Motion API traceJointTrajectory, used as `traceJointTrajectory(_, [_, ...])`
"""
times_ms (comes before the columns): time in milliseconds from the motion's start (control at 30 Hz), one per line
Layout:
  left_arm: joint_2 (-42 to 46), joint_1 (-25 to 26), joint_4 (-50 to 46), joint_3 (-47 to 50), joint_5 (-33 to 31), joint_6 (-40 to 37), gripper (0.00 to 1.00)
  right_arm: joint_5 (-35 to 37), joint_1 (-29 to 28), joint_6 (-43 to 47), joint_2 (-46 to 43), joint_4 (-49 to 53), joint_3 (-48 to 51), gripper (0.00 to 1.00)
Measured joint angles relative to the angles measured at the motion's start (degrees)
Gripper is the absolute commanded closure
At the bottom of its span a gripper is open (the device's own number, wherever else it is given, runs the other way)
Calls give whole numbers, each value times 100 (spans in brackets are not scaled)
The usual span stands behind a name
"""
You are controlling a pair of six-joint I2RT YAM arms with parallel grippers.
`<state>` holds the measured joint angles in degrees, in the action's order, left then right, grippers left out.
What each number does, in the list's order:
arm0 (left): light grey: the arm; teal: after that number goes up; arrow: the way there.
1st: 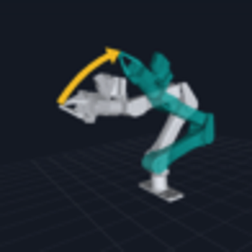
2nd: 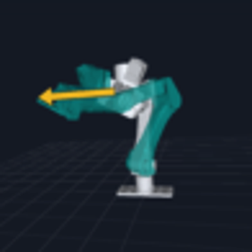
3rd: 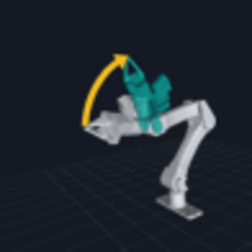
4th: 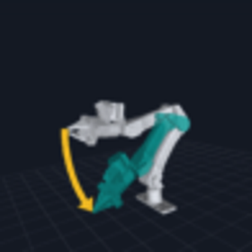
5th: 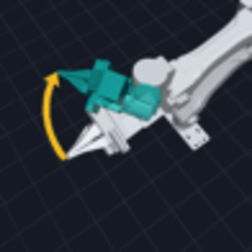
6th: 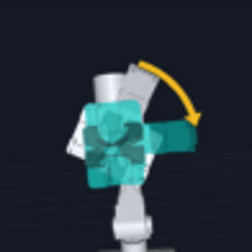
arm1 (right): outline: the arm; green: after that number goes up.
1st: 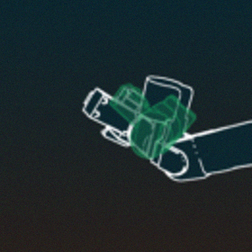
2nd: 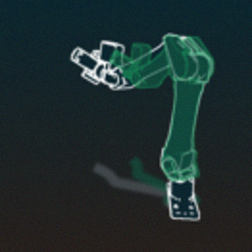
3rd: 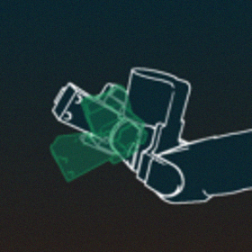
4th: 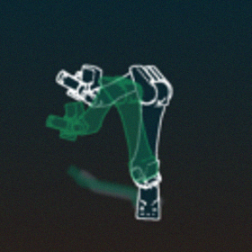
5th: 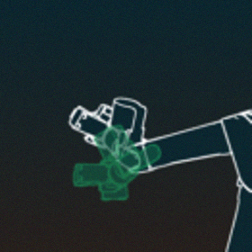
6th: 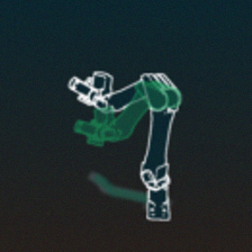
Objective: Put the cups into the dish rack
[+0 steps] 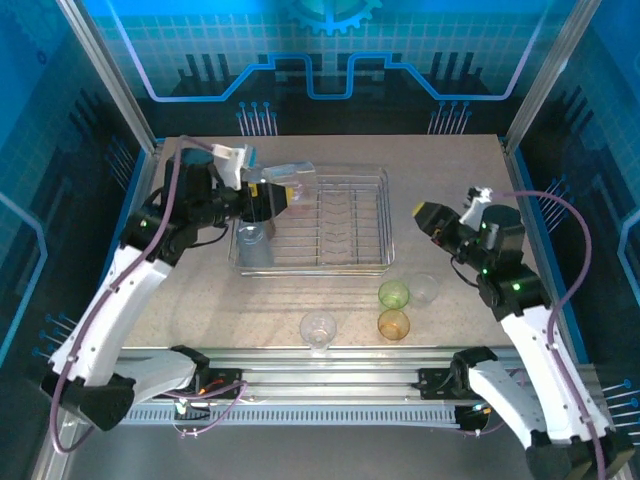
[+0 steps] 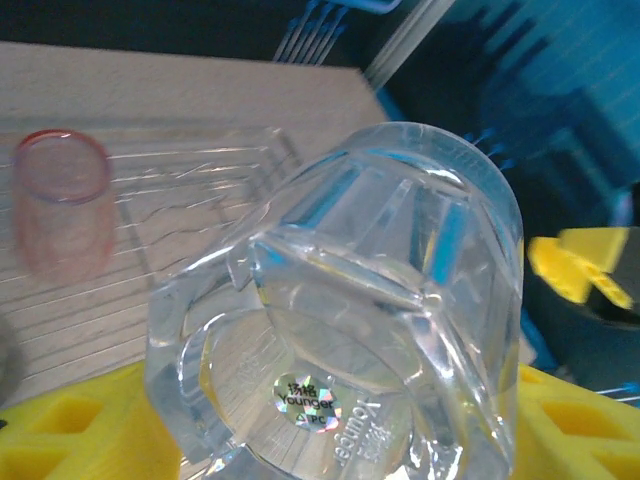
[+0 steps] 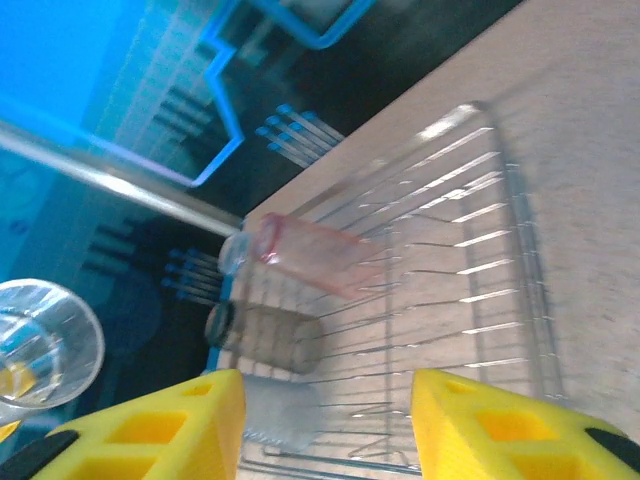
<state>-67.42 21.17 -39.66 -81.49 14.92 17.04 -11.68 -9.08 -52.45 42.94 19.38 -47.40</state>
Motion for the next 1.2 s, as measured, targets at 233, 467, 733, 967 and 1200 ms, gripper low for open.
traceJointTrajectory(233, [-1161,341,-1414,-1056,-975,-398,73,-76,737,-39,-243,446,358,50])
traceJointTrajectory(467, [-2181,619,-2188,-1683,-1641,-439,74,-210,929,216,-195,730,330,49])
traceJointTrajectory(733, [-3366,789,-2754,-2468,-2153,-560,74,-286,960,562,-118,1045,205,49])
traceJointTrajectory(967, [-4197,789,-3008,-2839,-2483,-673,74,-358,1029,870,-63,1331,24,47])
traceJointTrajectory(1200, [-4640,789,-3084,-2905,-2839,-693,74,-376,1029,1200,42,1537,-120,47])
